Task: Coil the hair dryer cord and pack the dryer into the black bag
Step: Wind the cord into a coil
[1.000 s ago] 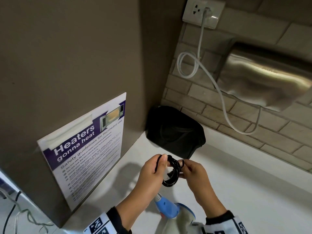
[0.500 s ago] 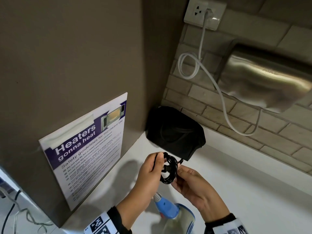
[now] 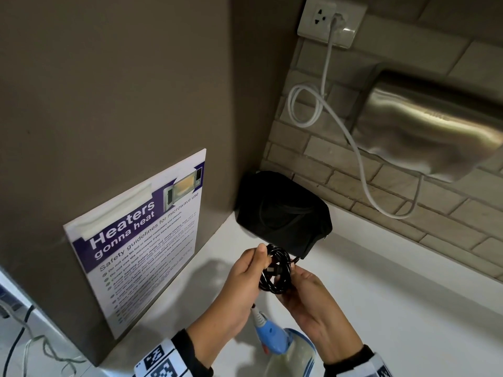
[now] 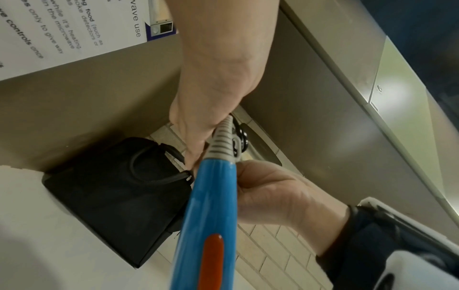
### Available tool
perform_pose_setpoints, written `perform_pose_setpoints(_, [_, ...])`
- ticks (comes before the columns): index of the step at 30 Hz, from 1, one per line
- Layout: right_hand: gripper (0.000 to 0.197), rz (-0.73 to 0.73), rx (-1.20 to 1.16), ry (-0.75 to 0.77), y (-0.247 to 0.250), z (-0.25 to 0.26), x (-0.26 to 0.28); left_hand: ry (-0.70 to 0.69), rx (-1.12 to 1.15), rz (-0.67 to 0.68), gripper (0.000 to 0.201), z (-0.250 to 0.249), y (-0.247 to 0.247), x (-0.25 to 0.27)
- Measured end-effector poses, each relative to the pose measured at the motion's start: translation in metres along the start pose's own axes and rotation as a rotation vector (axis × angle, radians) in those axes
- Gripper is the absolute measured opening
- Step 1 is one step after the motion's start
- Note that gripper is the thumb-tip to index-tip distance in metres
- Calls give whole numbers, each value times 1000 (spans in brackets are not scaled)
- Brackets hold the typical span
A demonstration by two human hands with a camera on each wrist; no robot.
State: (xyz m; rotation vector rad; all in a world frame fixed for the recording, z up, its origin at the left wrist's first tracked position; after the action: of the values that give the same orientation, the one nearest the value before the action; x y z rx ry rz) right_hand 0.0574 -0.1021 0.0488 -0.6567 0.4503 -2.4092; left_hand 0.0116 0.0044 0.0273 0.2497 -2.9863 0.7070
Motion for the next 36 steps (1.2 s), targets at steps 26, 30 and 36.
perform_pose_setpoints(26, [27, -62, -498, 9, 2, -13, -9, -1, -176, 32, 54, 3, 6, -2])
perform_pose_setpoints(30, [25, -54, -486, 37, 1, -8, -6, 3, -111, 13, 44, 2, 5, -2])
perform_pose_setpoints(36, [25, -88, -542, 49, -2, -5, -5, -39, -113, 52, 46, 2, 2, 2])
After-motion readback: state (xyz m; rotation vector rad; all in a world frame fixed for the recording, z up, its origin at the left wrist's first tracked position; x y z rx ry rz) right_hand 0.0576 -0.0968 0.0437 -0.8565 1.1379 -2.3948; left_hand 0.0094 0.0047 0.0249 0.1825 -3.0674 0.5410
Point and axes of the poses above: each hand's wrist, its own x-axis away from the middle knuckle, its own y-axis out of the back of the hand, z = x × y, the point moved 1 cm from there along -x, towards the middle knuckle, and after that the axes turned 14 degrees about z, right-handed, at the moved point
